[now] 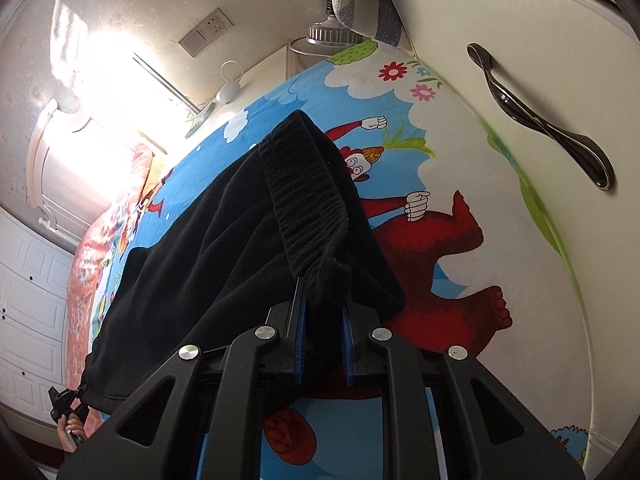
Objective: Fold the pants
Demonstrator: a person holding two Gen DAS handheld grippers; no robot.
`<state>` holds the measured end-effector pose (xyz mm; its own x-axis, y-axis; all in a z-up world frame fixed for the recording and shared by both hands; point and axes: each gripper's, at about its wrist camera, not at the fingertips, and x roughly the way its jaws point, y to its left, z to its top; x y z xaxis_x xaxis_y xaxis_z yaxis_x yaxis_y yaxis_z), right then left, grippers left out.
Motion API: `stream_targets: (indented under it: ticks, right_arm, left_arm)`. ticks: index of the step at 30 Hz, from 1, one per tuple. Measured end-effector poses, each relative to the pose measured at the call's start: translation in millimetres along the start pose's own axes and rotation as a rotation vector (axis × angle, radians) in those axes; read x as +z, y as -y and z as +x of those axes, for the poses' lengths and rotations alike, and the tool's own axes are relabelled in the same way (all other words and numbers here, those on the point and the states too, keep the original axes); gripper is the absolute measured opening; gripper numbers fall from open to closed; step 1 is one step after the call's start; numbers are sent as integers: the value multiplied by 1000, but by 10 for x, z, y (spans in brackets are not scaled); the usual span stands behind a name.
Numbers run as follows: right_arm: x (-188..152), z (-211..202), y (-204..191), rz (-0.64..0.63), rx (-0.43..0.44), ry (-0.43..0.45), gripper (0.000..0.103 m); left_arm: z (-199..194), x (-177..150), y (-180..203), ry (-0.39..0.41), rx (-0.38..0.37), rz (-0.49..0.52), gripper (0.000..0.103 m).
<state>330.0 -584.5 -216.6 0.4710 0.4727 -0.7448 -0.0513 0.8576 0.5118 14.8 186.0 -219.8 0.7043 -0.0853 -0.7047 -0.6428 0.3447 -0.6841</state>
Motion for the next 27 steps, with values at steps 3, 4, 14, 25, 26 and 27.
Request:
stream_targets:
  ticks: [3, 4, 14, 25, 26, 27]
  right_arm:
    - [23, -254, -123, -46, 68, 97, 15]
    - [4, -280, -157, -72, 45, 111, 15]
    - [-118, -21, -19, -64, 3, 19, 15]
    - [128, -361, -293, -132, 27, 137, 14]
    - [106, -313, -254, -122, 16, 117, 14]
    - [61, -240, -177, -104, 14, 87, 14]
  left_arm:
    - [-354, 177, 507, 102, -113, 108, 9]
    - [-445, 193, 608, 136, -134, 143, 9]
    - [131, -48, -270, 35, -44, -37, 9]
    - [-312, 467, 1032, 150, -165, 182, 9]
    - [-320, 480, 1019, 163, -171, 177, 9]
    - [-252, 476, 917, 150, -153, 153, 9]
